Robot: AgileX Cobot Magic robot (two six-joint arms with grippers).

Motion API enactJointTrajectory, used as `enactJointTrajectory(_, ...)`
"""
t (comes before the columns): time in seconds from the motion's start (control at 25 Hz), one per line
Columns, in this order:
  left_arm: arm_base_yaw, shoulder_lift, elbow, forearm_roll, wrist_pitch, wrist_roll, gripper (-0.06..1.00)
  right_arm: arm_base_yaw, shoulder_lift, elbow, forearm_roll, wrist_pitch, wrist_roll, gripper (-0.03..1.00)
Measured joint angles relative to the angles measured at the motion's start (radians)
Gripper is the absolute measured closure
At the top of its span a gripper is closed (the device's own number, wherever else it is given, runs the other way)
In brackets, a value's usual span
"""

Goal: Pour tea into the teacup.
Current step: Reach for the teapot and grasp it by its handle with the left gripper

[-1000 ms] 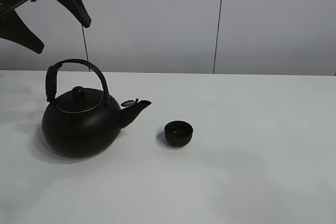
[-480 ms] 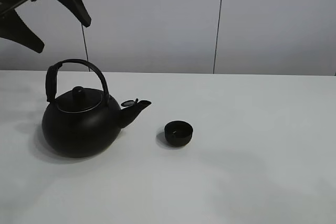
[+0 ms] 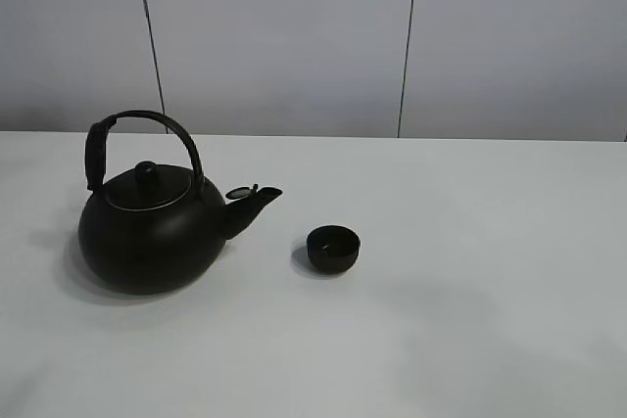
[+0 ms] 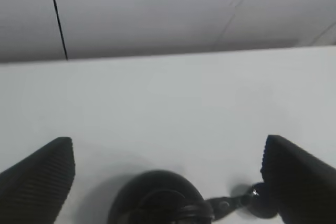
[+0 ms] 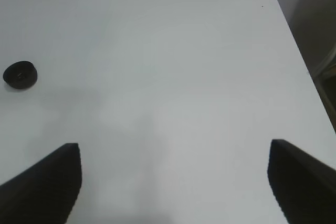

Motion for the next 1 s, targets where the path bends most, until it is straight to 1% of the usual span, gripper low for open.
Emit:
enactJointTrajectory(0.04,-0.020,-0.064,0.058,0.036,-0.074,0.001,0.25,0.000,0.000,0.000,0.000,0.000,0.000,0.31)
enactJointTrajectory(0.12,-0.051,-0.179,0.219,0.101,-0.261,0.003,0.25,0.000,0.000,0.000,0.000,0.000,0.000,0.31)
enactJointTrajectory(0.16,-0.061,-0.218,0.303,0.120,-0.349,0.003,0.25,0.000,0.000,0.000,0.000,0.000,0.000,0.31)
enactJointTrajectory(0.28,-0.068,-0.293,0.534,0.137,-0.643,0.003,0.25,0.000,0.000,0.000,0.000,0.000,0.000,0.31)
enactJointTrajectory(0.36,-0.068,-0.302,0.661,0.141,-0.776,0.003,0.25,0.000,0.000,0.000,0.000,0.000,0.000,0.31)
enactJointTrajectory(0.44,-0.068,-0.292,0.772,0.174,-0.881,0.003,0.25,0.000,0.000,0.000,0.000,0.000,0.000,0.31)
enactJointTrajectory(0.56,-0.068,-0.236,0.867,0.268,-1.039,-0.013,0.25,0.000,0.000,0.000,0.000,0.000,0.000,0.31)
enactJointTrajectory(0.68,-0.063,-0.144,0.911,0.330,-1.178,-0.023,0.25,0.000,0.000,0.000,0.000,0.000,0.000,0.31)
enactJointTrajectory(0.8,-0.061,-0.042,0.916,0.348,-1.271,-0.026,0.25,0.000,0.000,0.000,0.000,0.000,0.000,0.31)
enactJointTrajectory(1.0,-0.061,0.098,0.916,0.352,-1.418,-0.026,0.25,0.000,0.000,0.000,0.000,0.000,0.000,0.31)
